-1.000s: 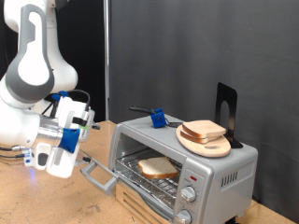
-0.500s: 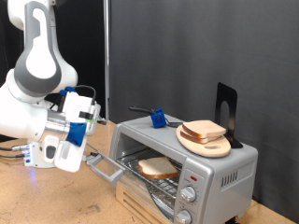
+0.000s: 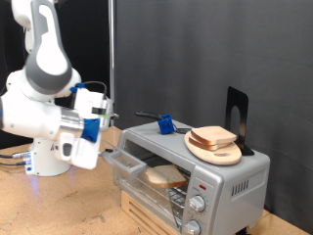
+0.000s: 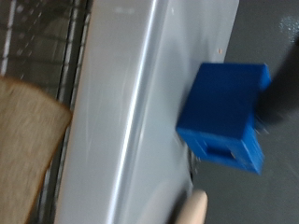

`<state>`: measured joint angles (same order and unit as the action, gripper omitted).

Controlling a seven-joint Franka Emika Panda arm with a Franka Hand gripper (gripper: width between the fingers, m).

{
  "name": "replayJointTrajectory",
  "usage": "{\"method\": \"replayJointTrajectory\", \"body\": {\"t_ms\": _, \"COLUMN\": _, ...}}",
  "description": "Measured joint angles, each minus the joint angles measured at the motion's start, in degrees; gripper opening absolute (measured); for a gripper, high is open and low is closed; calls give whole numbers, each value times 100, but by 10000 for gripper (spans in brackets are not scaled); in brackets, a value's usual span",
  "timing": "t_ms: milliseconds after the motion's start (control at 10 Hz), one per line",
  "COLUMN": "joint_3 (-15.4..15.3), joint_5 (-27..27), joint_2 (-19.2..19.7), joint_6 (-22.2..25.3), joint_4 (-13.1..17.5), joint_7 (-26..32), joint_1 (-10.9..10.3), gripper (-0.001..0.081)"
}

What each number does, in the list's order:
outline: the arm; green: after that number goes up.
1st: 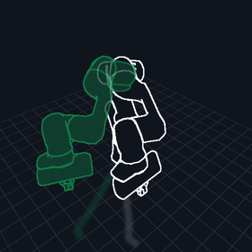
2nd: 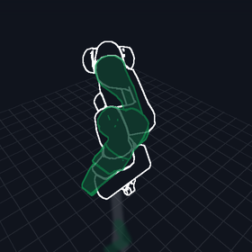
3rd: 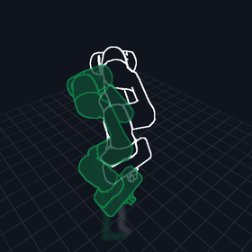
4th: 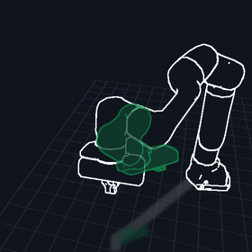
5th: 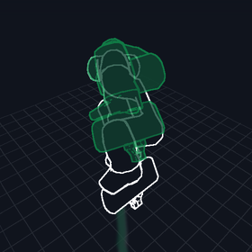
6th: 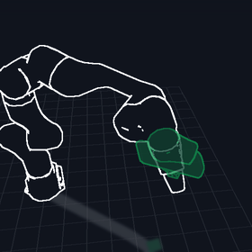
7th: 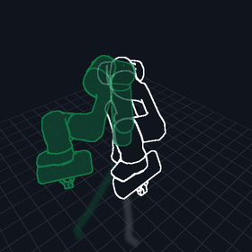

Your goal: Make a piece of toast with the oven

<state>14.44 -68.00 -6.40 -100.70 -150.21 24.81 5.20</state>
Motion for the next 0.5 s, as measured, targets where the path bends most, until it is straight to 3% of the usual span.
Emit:
{"method": "replayJointTrajectory", "body": {"t_ms": 300, "joint_3": -418, "joint_5": -564, "joint_2": -151, "joint_6": -537, "joint_4": -455, "joint_7": -110, "joint_1": -245, "gripper": 682}}
{"method": "replayJointTrajectory", "body": {"t_ms": 500, "joint_3": -485, "joint_5": -589, "joint_2": -308, "joint_6": -594, "joint_4": -615, "joint_7": -240, "joint_1": -270, "gripper": 682}}
